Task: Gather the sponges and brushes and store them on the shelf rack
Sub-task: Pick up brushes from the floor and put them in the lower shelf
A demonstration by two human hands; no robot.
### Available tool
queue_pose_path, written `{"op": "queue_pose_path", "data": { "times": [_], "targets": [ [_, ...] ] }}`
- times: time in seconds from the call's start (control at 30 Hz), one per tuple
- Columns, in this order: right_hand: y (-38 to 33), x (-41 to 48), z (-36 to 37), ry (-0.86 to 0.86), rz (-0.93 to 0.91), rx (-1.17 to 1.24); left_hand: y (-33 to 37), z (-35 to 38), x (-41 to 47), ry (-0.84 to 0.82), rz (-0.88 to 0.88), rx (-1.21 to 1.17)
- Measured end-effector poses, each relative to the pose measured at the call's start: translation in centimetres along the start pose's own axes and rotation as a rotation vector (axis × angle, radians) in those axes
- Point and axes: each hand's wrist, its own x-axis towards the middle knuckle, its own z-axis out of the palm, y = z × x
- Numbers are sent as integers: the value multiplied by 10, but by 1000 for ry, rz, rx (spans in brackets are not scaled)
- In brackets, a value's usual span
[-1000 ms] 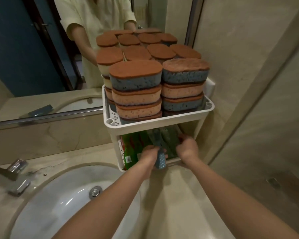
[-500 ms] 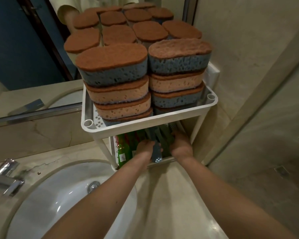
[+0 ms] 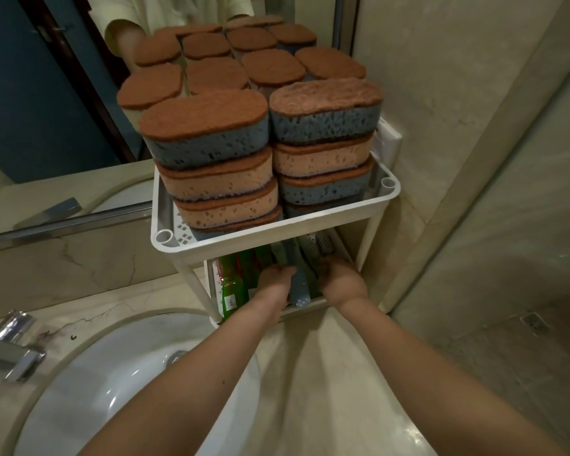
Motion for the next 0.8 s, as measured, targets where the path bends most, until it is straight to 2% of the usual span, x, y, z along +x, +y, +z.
{"op": "queue_pose_path", "data": {
  "times": [0.6, 0.8],
  "targets": [
    [-2, 3, 3, -10, -72, -328, -5, -3, 9, 45, -5, -28],
    [9, -7, -1, 56, -153, -225, 1, 4, 8, 59, 14, -17]
  ]
}}
